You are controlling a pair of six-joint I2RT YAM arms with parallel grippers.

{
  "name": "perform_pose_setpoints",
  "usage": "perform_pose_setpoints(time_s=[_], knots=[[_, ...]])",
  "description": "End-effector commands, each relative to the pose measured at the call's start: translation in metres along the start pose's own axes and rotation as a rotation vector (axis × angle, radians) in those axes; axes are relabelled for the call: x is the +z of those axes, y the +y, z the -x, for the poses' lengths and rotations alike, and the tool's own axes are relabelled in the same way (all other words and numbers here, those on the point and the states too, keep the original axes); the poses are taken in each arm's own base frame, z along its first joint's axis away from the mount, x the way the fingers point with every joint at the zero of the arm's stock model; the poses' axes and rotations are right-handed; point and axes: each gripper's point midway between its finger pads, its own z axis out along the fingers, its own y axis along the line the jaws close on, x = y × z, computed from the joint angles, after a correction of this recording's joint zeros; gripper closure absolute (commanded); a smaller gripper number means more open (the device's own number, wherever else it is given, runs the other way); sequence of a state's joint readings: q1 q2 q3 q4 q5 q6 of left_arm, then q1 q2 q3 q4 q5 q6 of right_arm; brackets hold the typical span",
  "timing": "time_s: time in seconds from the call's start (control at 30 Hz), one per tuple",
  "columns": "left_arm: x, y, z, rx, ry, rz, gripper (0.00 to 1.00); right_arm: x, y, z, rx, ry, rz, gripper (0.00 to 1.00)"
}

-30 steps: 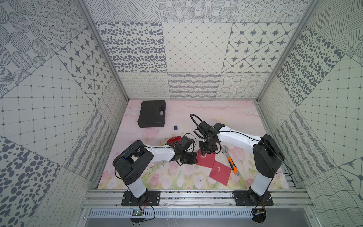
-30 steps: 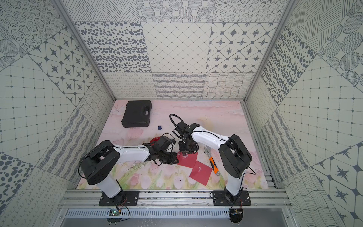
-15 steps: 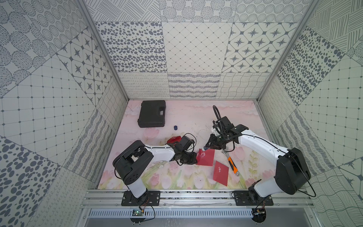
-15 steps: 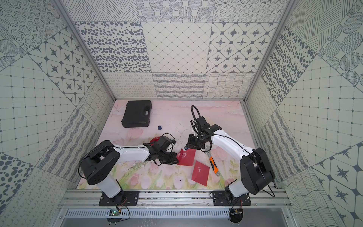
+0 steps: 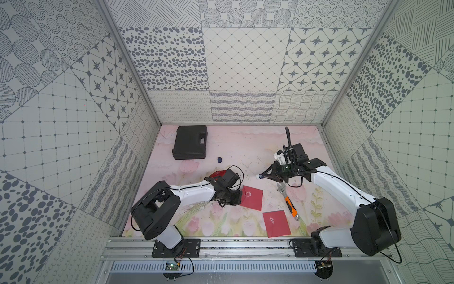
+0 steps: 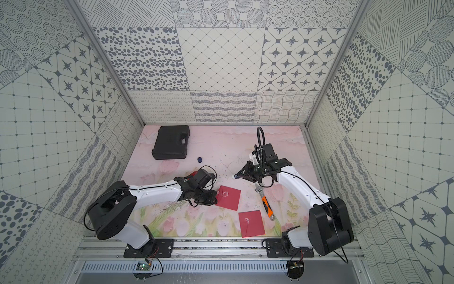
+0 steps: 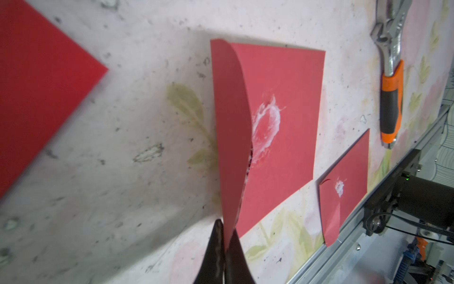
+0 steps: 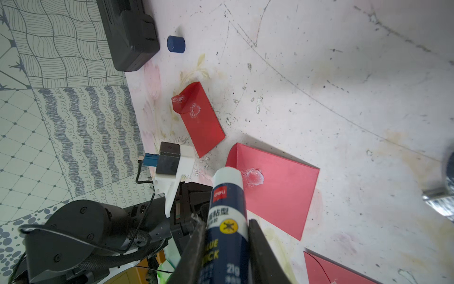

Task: Seal the envelope with a glue stick
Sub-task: Seal the envelope at the center of the board.

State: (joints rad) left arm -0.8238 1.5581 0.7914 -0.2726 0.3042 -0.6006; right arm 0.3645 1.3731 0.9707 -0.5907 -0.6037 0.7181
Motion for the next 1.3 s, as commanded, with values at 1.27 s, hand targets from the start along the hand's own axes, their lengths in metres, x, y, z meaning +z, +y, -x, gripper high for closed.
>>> perform_pose_setpoints(time_s=[1.27], knots=[[0.011,-0.038,0.045,-0.094,0.021,-0.257,0.54,-0.013,-0.003,0.0,-0.009,-0.042,0.039,1.0]])
